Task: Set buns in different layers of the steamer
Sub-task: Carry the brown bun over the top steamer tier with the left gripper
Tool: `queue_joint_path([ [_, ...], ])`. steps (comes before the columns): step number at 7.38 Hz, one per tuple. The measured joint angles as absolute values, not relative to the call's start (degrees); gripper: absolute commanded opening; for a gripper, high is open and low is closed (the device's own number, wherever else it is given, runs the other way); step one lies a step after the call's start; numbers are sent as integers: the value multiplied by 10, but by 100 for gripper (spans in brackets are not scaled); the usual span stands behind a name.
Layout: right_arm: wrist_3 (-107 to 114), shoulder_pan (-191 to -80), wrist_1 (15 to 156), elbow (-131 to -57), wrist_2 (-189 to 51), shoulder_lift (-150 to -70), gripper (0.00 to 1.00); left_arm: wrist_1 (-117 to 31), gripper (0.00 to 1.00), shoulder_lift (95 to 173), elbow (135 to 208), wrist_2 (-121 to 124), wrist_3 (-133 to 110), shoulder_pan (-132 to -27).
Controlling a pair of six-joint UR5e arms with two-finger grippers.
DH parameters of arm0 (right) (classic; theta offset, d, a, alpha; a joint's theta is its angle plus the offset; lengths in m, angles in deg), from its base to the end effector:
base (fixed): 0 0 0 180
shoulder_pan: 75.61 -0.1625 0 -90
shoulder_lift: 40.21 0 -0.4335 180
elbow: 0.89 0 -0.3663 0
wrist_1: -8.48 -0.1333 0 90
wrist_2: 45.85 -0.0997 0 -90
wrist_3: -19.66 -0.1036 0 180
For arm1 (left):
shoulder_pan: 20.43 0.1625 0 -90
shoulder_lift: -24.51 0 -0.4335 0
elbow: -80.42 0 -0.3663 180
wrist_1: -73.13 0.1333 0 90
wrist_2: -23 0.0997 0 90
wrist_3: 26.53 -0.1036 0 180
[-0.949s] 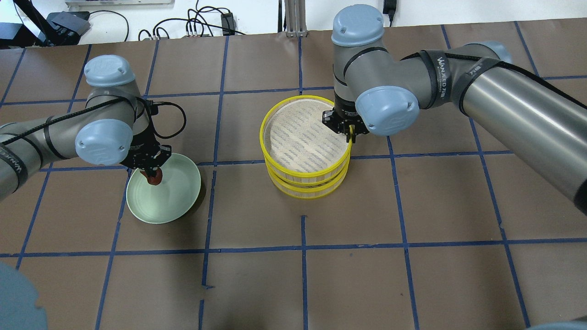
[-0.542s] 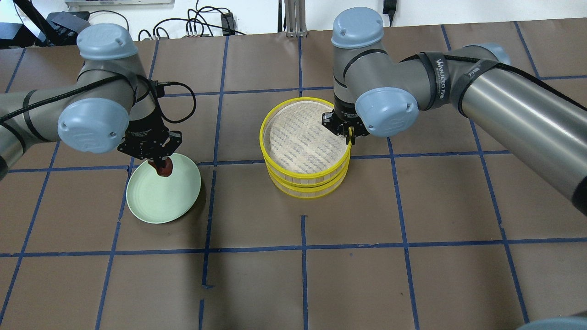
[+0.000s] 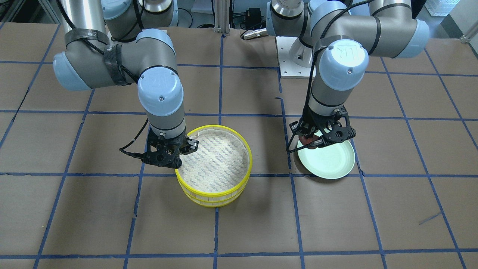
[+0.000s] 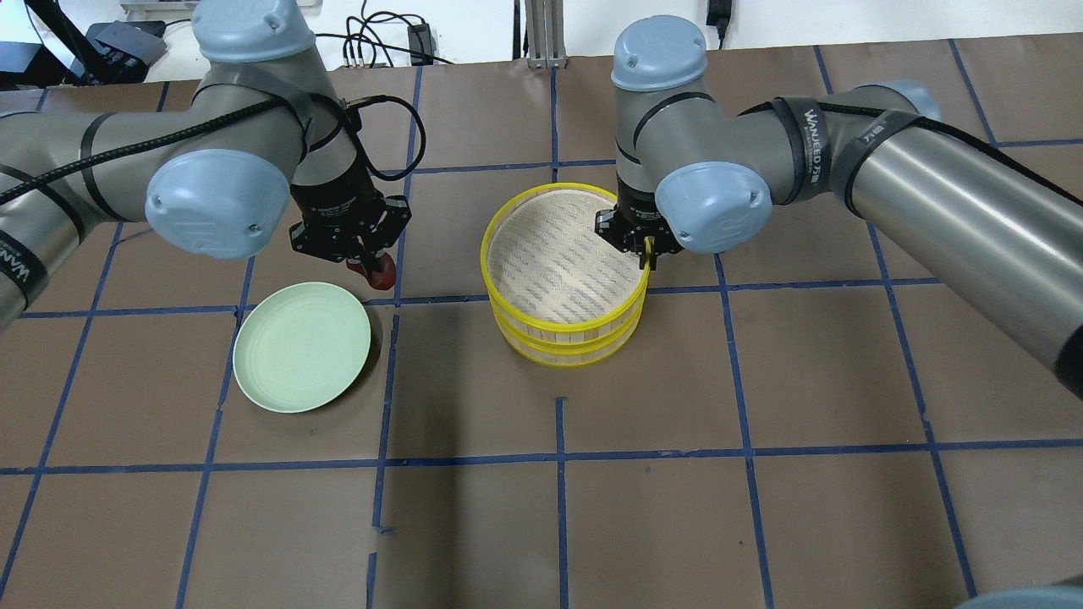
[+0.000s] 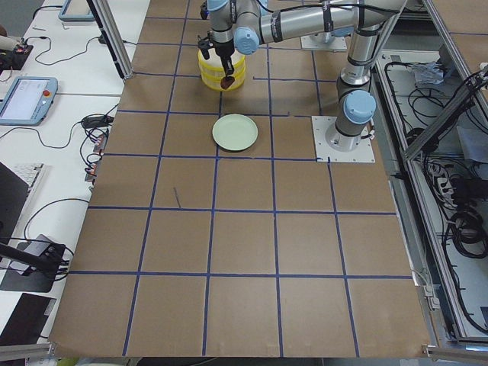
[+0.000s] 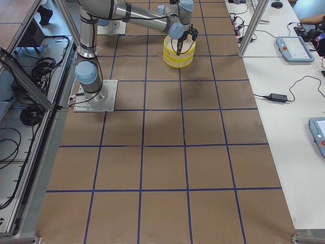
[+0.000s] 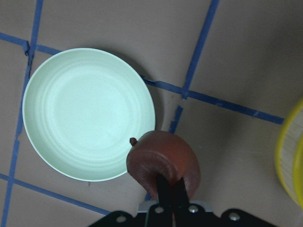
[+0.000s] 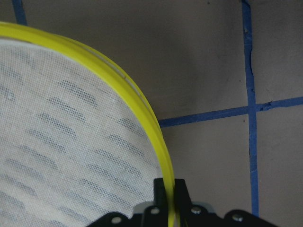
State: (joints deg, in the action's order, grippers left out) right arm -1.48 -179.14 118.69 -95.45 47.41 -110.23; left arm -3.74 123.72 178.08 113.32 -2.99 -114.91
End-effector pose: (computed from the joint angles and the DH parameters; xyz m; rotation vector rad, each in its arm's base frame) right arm 0.2579 -0.5272 0.3071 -0.2000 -3.0571 -0.0846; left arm -0.1724 -0.5007 0.3742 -0.5161 3.0759 0.0967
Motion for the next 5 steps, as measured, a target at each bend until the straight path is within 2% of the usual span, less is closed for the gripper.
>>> queue_joint_path([
  [3,-13,-1791,1187,-955,473,-1101,9,-31,9,1229,1753,1105,-34,-1166],
  [5,-16,-1791,1187,-960,470,-1101,17,-13,14,1222,1749,1061,-35,-1186],
])
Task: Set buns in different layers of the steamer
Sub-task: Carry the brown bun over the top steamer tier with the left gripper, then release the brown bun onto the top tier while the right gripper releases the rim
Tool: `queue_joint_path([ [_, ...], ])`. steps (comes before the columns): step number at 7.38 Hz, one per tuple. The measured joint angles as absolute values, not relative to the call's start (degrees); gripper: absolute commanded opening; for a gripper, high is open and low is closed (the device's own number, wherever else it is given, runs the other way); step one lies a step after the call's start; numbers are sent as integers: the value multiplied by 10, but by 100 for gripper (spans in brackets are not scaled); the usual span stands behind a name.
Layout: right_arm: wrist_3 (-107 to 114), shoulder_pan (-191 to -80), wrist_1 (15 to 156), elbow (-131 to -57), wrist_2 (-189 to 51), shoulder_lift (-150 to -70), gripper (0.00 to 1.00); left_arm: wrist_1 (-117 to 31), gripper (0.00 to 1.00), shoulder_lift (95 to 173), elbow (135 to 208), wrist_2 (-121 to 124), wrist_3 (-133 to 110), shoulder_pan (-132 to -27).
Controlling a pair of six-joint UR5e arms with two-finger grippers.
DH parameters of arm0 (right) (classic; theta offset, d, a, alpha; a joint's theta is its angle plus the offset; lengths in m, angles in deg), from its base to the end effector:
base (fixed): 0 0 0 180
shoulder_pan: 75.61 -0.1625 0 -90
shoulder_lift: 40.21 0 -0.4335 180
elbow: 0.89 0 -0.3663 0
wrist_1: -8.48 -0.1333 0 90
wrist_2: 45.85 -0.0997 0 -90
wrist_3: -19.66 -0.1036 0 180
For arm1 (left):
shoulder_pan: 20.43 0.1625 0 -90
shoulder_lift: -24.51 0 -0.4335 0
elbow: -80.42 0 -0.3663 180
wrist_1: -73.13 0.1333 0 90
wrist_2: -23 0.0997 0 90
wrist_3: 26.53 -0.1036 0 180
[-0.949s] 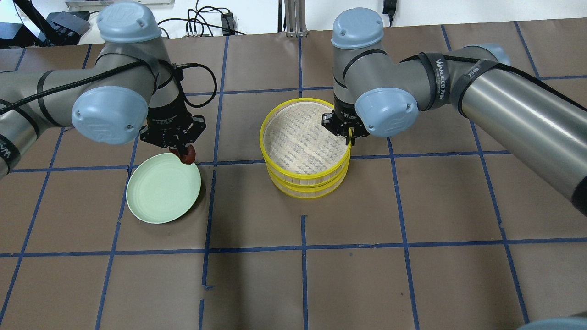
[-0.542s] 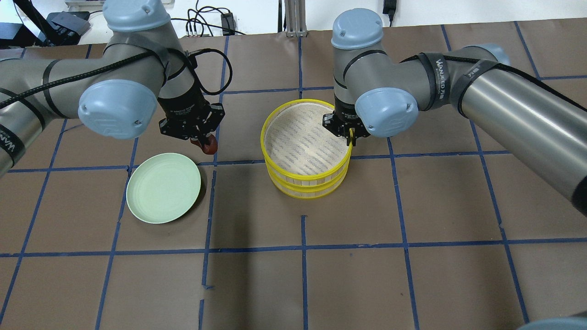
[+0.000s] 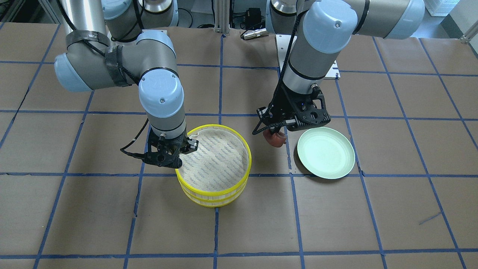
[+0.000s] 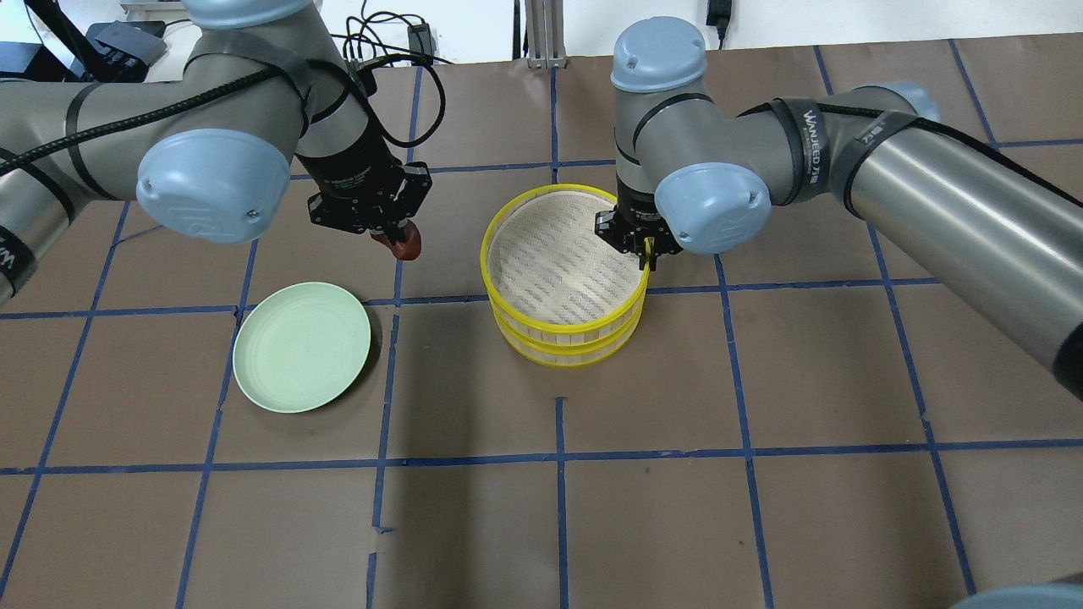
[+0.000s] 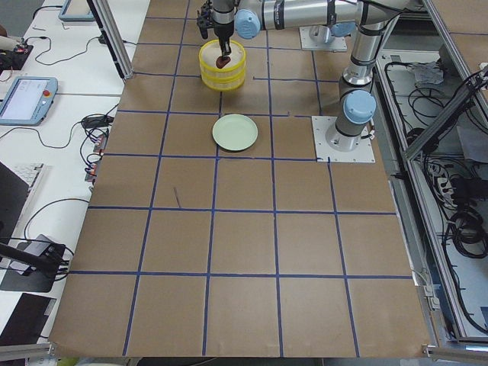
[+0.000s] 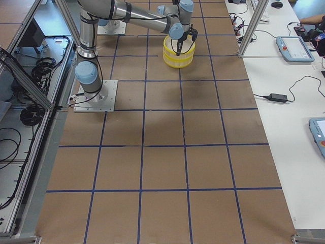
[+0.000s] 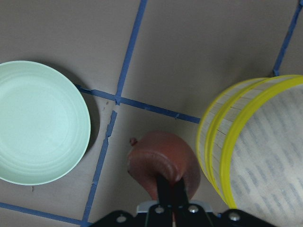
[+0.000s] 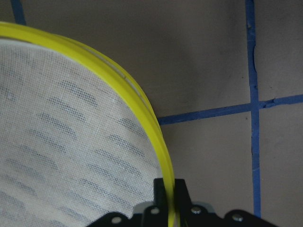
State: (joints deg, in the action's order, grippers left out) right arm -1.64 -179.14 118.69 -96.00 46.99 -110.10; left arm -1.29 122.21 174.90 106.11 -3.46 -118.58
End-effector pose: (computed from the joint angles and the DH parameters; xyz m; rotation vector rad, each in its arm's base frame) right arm 0.2581 -0.5249 0.3017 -0.2044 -3.0595 -0.1053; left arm -0.2182 -0.4958 0.4180 0.3854 -2.9849 0.0373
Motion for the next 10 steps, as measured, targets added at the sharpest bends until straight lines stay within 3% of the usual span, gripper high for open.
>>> queue_joint_path([
  [1,-17,-1791,1186,-961,470,-1102,39,0,14,1219,1750,1044,-37,-1190],
  [2,-17,-1791,1185,-962,471,-1103,92,4,14,1215,1753,1039,-48,-1192],
  [3,-17,-1791,1185,-962,471,-1105,99,7,14,1211,1757,1037,-63,-1192],
  [6,0,-1779,1178,-954,470,-1112,100,32,14,1222,1762,971,-71,-1192],
  [7,30,-1761,1156,-943,470,-1125,100,61,32,1232,1767,932,-65,-1193],
  [8,71,-1731,1110,-926,468,-1145,100,83,99,1240,1774,913,-60,-1198],
  [10,137,-1672,1046,-908,463,-1193,100,104,100,1243,1780,906,-56,-1204],
])
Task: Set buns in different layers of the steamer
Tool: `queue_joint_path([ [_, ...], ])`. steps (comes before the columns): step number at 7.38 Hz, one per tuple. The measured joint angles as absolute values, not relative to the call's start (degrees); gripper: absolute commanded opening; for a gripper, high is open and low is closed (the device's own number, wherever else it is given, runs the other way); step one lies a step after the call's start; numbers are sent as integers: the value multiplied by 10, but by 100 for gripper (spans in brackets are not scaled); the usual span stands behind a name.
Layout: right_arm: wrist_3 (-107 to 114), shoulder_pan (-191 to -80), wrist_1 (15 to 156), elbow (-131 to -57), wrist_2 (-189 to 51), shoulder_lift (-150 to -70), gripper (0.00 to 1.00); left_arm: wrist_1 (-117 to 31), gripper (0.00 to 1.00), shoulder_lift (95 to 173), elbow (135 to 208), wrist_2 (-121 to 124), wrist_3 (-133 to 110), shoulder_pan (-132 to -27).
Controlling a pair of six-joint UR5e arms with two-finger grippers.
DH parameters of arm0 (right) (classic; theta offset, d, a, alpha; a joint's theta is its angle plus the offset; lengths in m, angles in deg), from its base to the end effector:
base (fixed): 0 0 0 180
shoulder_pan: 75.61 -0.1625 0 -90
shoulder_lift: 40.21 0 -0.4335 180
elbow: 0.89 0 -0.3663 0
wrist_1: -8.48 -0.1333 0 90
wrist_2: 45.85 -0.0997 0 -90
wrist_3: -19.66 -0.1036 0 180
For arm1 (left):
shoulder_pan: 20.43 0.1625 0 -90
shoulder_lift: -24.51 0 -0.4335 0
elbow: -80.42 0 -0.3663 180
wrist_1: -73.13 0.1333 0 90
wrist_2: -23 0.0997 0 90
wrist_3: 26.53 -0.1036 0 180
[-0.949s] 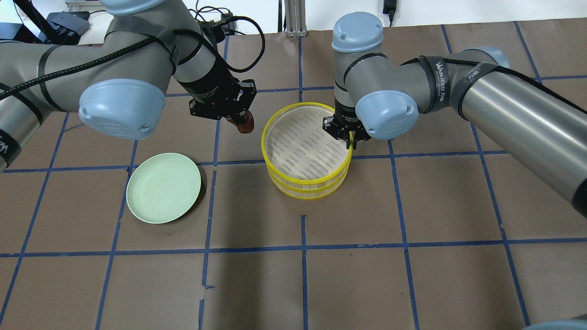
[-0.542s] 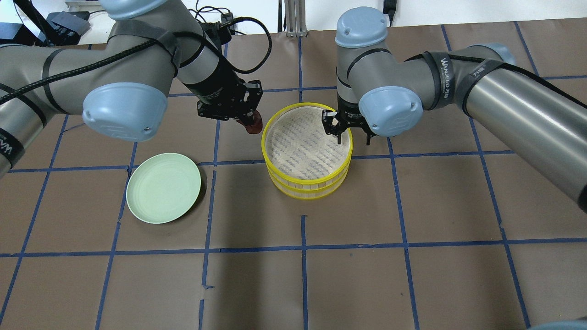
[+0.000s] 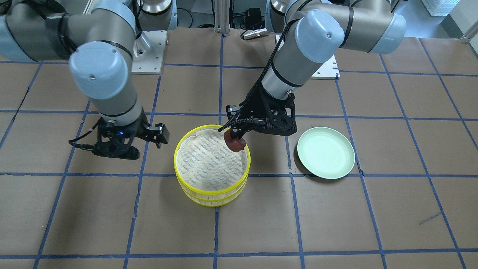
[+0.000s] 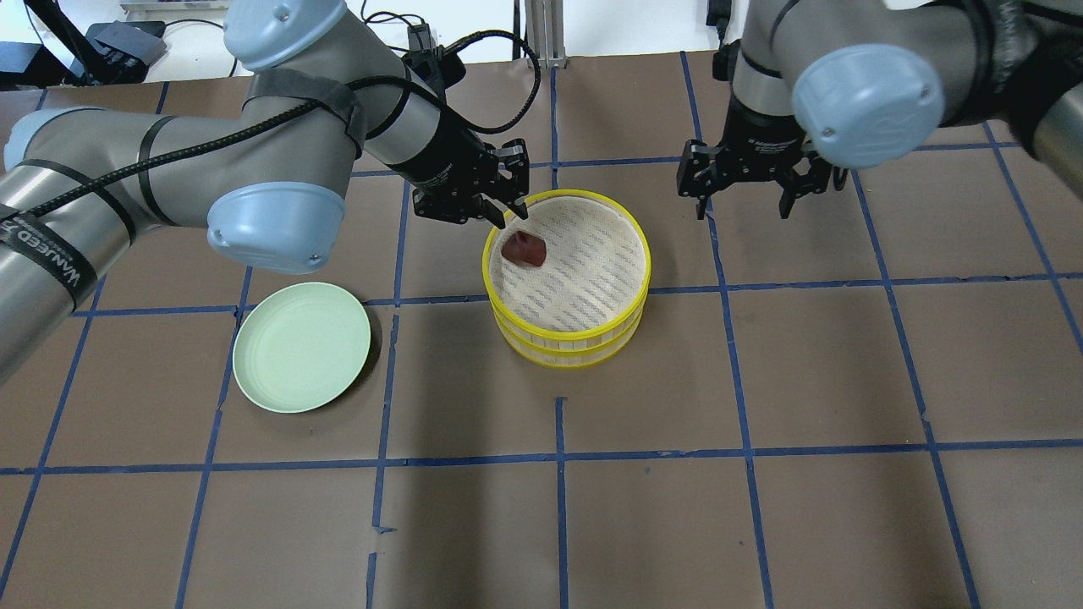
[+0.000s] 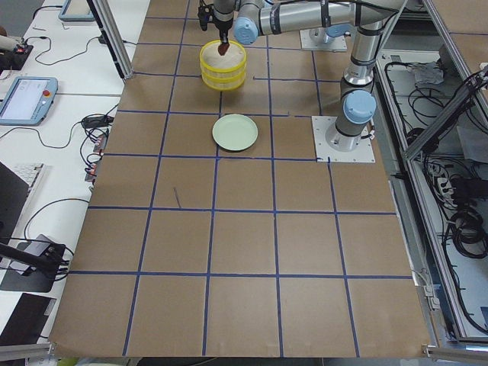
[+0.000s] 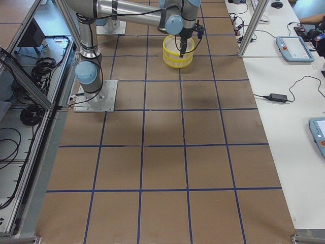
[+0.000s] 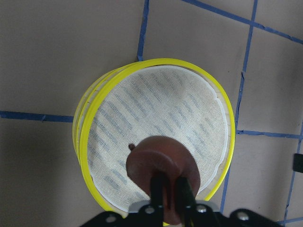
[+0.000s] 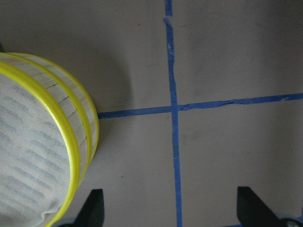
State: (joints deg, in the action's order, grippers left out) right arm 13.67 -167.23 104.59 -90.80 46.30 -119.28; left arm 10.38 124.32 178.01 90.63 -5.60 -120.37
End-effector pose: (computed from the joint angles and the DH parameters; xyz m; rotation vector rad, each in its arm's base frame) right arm 0.1444 -0.5289 0.4079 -0.1156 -3.0941 -0.1237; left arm -0.2630 -0.5001 0.4028 0.2143 -2.7114 0.0828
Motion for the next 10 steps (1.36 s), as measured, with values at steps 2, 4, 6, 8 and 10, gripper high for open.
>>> queue_joint_path([
  [2,153,-1656,1033,-907,461,-1216,100,107,100,1242,1780,907,-53,-1204],
  [4,154,-1654,1029,-907,461,-1222,100,97,100,1238,1772,932,-59,-1196],
  [6,154,-1654,1028,-907,461,-1223,100,50,100,1225,1766,984,-132,-1164],
  [8,154,-1656,1029,-908,461,-1224,100,-27,100,1205,1758,1019,-204,-1117],
  [10,154,-1656,1029,-909,461,-1224,100,-112,100,1185,1734,1043,-221,-1080],
])
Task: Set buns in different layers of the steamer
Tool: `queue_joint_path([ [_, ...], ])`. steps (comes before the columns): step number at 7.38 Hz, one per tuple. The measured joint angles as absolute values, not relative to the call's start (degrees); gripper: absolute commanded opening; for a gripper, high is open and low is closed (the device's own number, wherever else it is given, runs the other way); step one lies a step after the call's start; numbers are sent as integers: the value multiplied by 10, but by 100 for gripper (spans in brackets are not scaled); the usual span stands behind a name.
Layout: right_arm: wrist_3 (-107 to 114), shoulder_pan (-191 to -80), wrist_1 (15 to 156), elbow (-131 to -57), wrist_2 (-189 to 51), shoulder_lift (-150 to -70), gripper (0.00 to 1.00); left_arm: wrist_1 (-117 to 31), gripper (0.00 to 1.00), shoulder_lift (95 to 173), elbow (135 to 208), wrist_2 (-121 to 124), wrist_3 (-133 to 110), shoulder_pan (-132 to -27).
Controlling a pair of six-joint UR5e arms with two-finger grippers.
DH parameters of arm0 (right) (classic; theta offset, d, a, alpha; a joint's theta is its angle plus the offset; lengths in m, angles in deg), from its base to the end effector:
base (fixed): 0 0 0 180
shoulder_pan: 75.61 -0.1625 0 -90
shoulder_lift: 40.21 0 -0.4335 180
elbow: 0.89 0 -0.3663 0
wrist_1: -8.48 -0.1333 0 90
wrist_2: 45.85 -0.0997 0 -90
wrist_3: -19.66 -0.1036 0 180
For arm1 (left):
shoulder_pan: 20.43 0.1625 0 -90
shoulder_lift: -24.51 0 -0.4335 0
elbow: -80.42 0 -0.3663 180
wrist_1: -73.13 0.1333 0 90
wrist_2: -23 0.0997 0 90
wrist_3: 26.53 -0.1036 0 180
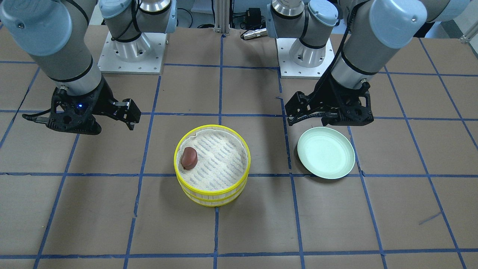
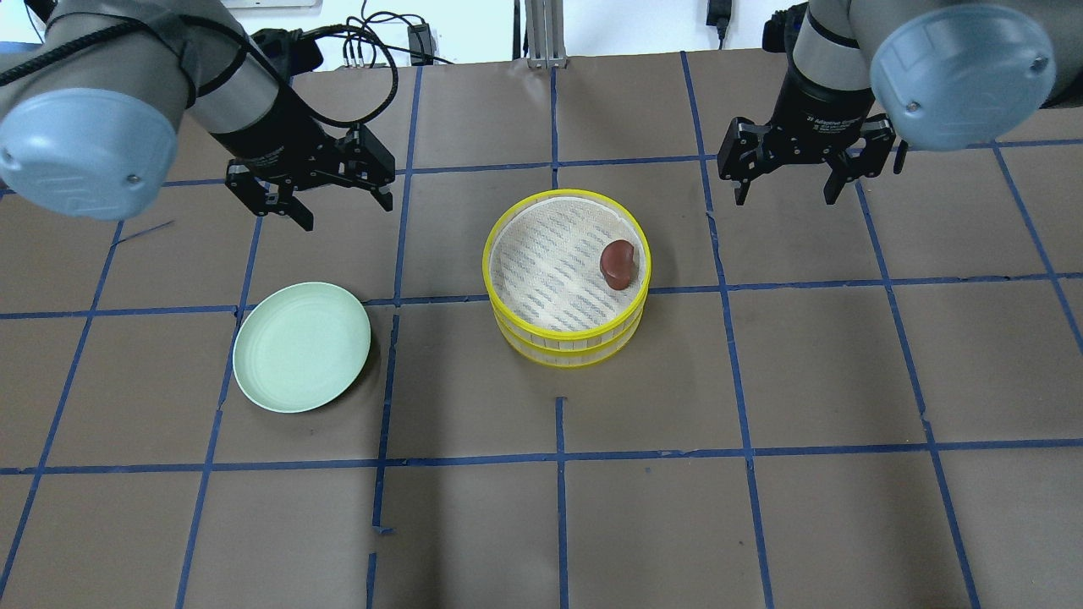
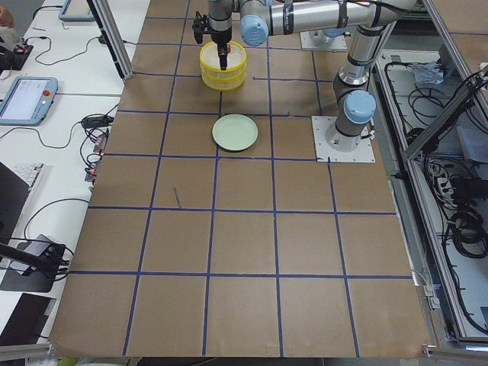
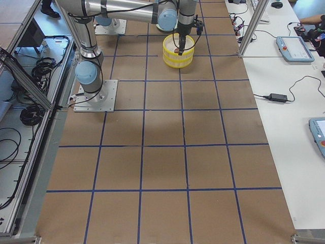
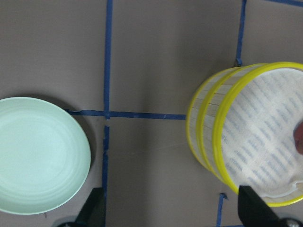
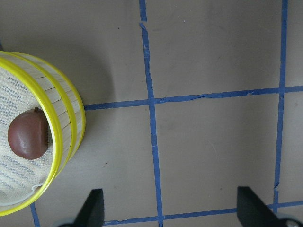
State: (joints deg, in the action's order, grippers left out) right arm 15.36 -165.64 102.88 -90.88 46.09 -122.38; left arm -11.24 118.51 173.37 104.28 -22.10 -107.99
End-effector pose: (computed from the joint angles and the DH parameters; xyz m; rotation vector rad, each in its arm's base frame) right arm 0.1301 -0.5152 0.4328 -0.1141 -3.1021 -0.0906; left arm -0.1280 -0.4971 0.4459 0.1817 -2.9841 -0.0384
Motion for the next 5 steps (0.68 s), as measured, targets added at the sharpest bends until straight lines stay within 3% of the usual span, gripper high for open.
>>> queue_joint_path([
  [5,151,-1662,1030,-905,459,-1227,100,-188,100,1150,1717,1112,-224,-1071],
])
